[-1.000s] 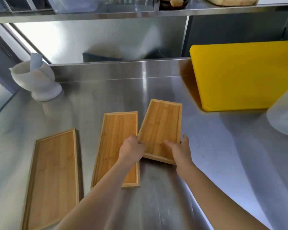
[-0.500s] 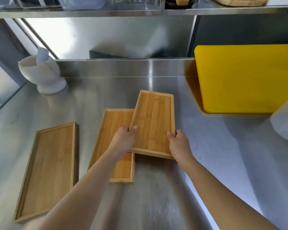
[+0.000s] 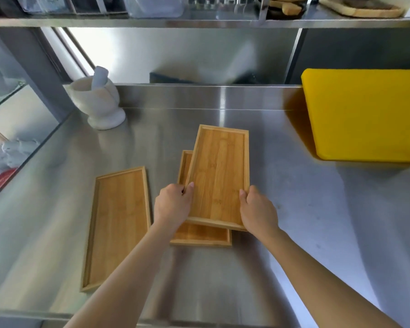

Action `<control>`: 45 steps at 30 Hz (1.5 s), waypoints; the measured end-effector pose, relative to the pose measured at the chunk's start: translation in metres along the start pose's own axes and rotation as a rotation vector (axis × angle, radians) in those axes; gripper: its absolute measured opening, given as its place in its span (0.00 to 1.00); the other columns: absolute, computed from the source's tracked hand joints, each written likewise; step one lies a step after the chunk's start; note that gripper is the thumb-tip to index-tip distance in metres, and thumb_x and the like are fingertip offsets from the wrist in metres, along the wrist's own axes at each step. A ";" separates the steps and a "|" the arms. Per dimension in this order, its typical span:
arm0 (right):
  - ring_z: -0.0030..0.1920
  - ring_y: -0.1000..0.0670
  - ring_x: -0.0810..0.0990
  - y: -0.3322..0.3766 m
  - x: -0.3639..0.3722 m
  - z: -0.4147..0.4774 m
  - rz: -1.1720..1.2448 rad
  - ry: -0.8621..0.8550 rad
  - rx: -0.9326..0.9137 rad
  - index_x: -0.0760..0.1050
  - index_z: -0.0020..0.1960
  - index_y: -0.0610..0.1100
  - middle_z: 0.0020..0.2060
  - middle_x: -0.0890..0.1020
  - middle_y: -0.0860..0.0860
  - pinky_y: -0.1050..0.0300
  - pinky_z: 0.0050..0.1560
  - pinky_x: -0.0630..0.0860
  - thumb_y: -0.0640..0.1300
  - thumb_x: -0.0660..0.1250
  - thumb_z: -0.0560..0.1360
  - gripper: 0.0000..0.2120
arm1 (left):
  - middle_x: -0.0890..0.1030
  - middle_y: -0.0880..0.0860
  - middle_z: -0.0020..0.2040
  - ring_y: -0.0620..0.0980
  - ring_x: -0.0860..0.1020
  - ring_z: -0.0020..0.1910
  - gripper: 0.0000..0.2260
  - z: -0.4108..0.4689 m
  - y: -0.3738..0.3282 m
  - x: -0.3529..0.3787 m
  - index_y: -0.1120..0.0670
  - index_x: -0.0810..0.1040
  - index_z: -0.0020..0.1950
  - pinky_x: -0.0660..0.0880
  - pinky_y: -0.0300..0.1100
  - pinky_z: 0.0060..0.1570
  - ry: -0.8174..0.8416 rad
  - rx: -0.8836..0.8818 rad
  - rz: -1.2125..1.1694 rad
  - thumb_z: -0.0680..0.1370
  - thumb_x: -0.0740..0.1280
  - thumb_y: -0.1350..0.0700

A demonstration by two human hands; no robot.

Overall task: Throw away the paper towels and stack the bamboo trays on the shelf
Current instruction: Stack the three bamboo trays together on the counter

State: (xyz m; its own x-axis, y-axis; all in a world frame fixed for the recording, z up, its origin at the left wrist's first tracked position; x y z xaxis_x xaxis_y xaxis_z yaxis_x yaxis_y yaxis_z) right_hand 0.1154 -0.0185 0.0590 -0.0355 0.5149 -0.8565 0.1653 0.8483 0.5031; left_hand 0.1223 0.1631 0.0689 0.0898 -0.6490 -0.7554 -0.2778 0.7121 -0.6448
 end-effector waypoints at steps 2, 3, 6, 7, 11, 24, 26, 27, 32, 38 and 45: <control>0.28 0.57 0.66 0.007 0.010 -0.007 -0.007 -0.001 0.001 0.69 0.55 0.38 0.29 0.67 0.54 0.62 0.26 0.59 0.49 0.47 0.81 0.18 | 0.68 0.50 0.25 0.48 0.67 0.24 0.23 -0.001 0.012 -0.004 0.56 0.66 0.27 0.63 0.40 0.24 0.017 0.006 -0.002 0.80 0.57 0.47; 0.28 0.57 0.66 0.009 0.015 -0.009 -0.013 0.000 -0.002 0.69 0.55 0.38 0.29 0.67 0.54 0.62 0.26 0.59 0.49 0.47 0.81 0.18 | 0.69 0.50 0.25 0.48 0.67 0.24 0.23 -0.002 0.017 -0.005 0.56 0.67 0.27 0.63 0.39 0.24 0.026 0.005 -0.001 0.80 0.57 0.47; 0.29 0.53 0.68 0.015 0.024 -0.014 -0.047 0.001 0.000 0.69 0.54 0.38 0.28 0.67 0.53 0.58 0.28 0.63 0.49 0.47 0.82 0.17 | 0.70 0.50 0.26 0.46 0.68 0.25 0.23 -0.004 0.030 -0.005 0.55 0.67 0.27 0.62 0.38 0.24 0.043 -0.014 0.001 0.81 0.57 0.47; 0.30 0.50 0.70 0.015 0.027 -0.016 -0.059 0.005 0.004 0.69 0.53 0.38 0.29 0.68 0.52 0.56 0.31 0.65 0.48 0.47 0.82 0.17 | 0.70 0.50 0.26 0.46 0.68 0.25 0.23 -0.005 0.033 -0.004 0.55 0.66 0.27 0.62 0.38 0.24 0.045 -0.013 0.009 0.81 0.57 0.48; 0.35 0.47 0.72 0.015 0.036 -0.019 -0.085 0.014 0.007 0.69 0.52 0.37 0.34 0.72 0.49 0.55 0.36 0.66 0.48 0.47 0.82 0.18 | 0.69 0.50 0.28 0.45 0.67 0.26 0.22 -0.005 0.044 0.000 0.55 0.66 0.28 0.61 0.38 0.25 0.061 -0.029 0.039 0.81 0.57 0.47; 0.28 0.53 0.67 0.009 0.047 -0.013 -0.169 0.020 -0.014 0.70 0.54 0.38 0.27 0.67 0.54 0.60 0.25 0.59 0.48 0.47 0.82 0.18 | 0.66 0.51 0.26 0.49 0.64 0.26 0.23 -0.007 0.059 0.011 0.56 0.62 0.26 0.59 0.40 0.25 0.050 -0.051 -0.012 0.80 0.60 0.50; 0.29 0.52 0.69 0.008 0.047 -0.013 -0.196 0.020 -0.027 0.70 0.55 0.38 0.27 0.66 0.54 0.61 0.25 0.58 0.48 0.47 0.81 0.18 | 0.64 0.50 0.25 0.47 0.62 0.24 0.24 -0.008 0.059 0.011 0.55 0.60 0.25 0.58 0.40 0.25 0.052 -0.061 -0.022 0.80 0.61 0.50; 0.29 0.51 0.69 0.008 0.048 -0.012 -0.208 0.021 -0.030 0.70 0.55 0.38 0.27 0.66 0.54 0.61 0.25 0.59 0.49 0.47 0.81 0.18 | 0.64 0.50 0.24 0.47 0.61 0.23 0.24 -0.008 0.059 0.010 0.54 0.60 0.25 0.58 0.40 0.25 0.054 -0.062 -0.025 0.80 0.61 0.50; 0.26 0.56 0.66 0.007 0.049 -0.012 -0.210 0.032 -0.038 0.70 0.55 0.38 0.27 0.67 0.54 0.61 0.25 0.59 0.49 0.47 0.81 0.18 | 0.63 0.50 0.23 0.47 0.60 0.22 0.24 -0.008 0.057 0.009 0.54 0.59 0.25 0.57 0.39 0.24 0.052 -0.065 -0.044 0.79 0.62 0.51; 0.26 0.56 0.66 0.007 0.046 -0.013 -0.188 0.073 -0.042 0.69 0.56 0.37 0.27 0.67 0.54 0.60 0.25 0.59 0.49 0.48 0.81 0.18 | 0.65 0.50 0.24 0.46 0.63 0.23 0.24 -0.011 0.060 0.011 0.54 0.62 0.25 0.59 0.38 0.23 0.033 -0.036 0.030 0.80 0.61 0.50; 0.39 0.47 0.74 0.018 0.035 -0.016 -0.239 -0.062 -0.070 0.68 0.56 0.40 0.44 0.77 0.46 0.56 0.34 0.67 0.53 0.50 0.80 0.18 | 0.74 0.54 0.47 0.52 0.73 0.42 0.19 -0.014 0.059 -0.006 0.59 0.79 0.52 0.71 0.44 0.40 -0.025 0.026 0.062 0.80 0.56 0.46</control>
State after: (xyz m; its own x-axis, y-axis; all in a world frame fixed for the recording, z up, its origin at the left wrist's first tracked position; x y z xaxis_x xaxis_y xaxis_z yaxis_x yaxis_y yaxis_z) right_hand 0.1017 0.0167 0.0395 -0.0045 0.2918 -0.9565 0.0913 0.9526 0.2902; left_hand 0.0916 0.2055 0.0370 0.0968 -0.5965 -0.7967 -0.2590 0.7578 -0.5989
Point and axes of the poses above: each hand's wrist, its own z-axis towards the middle knuckle, its own x-axis out of the palm, y = z × x, the point moved 2 cm from there along z, towards the middle knuckle
